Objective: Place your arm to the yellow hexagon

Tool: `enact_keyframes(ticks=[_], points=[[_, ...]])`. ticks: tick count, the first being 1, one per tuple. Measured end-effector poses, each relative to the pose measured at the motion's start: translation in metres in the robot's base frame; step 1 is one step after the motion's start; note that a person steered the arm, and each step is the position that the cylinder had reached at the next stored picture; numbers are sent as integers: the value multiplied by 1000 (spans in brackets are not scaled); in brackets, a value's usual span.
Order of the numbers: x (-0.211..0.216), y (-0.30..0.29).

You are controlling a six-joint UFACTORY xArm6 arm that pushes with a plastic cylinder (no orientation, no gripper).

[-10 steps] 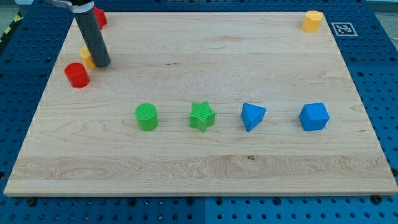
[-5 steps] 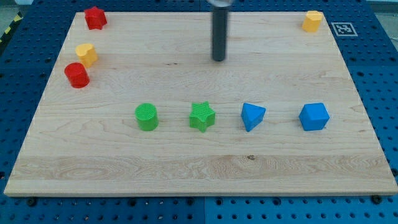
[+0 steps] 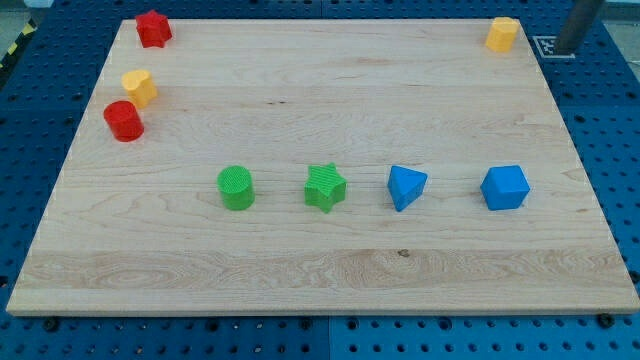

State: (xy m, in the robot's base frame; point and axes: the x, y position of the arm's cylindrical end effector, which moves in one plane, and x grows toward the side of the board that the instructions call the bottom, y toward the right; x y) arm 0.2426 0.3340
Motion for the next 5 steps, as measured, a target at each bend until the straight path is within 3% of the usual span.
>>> enact_keyframes(ticks=[1, 3, 4, 5], points=[[-18, -23], [-7, -27], [-1, -53], [-26, -102]])
